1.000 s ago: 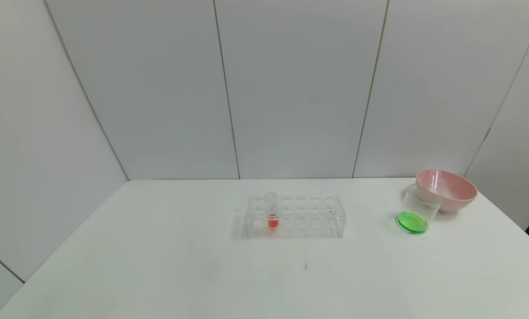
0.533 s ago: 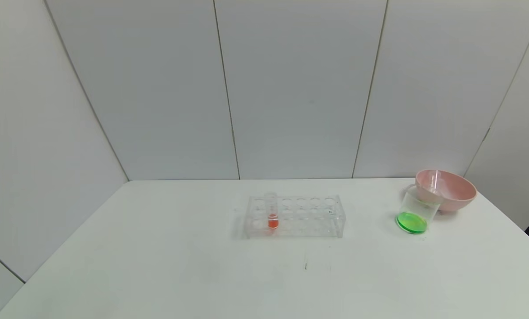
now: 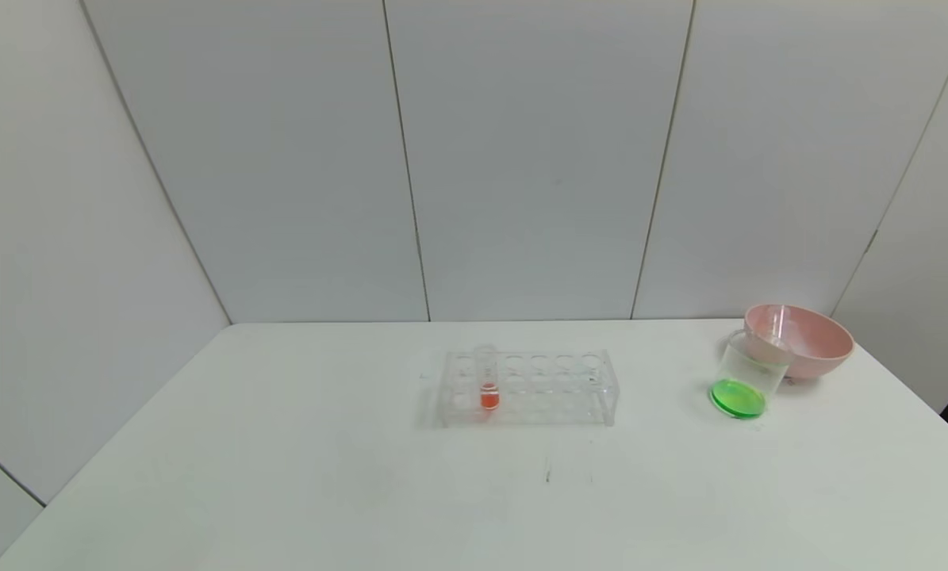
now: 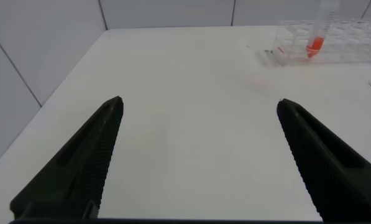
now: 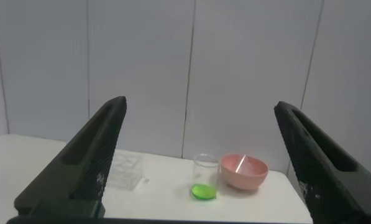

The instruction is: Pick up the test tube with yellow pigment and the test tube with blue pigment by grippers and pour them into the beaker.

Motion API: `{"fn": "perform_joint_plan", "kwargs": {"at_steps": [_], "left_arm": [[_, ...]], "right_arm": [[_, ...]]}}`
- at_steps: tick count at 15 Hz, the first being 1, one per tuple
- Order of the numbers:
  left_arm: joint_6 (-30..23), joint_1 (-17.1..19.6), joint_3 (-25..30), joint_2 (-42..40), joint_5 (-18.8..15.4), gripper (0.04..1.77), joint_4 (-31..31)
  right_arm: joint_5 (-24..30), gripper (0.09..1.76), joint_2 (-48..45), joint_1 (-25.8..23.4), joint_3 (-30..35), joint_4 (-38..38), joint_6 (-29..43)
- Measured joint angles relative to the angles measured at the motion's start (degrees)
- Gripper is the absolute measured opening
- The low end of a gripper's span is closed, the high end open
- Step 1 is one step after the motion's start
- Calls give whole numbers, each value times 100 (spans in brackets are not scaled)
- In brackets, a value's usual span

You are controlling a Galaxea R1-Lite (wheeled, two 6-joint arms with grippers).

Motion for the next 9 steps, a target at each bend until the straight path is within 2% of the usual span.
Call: {"fn": "perform_joint_plan", "kwargs": {"at_steps": [4,7,9], "left_arm": [[0,-2,0,0,0,176,0],[2,-2,0,0,0,176,0],[0,-2,0,0,0,176,0]], "right_arm": [[-384,170,-122,-4,1432,13,-388],[-547,170,-132,-4,1753,1289,-460],[-685,170,-132,-4,1780,1331,-349]]}}
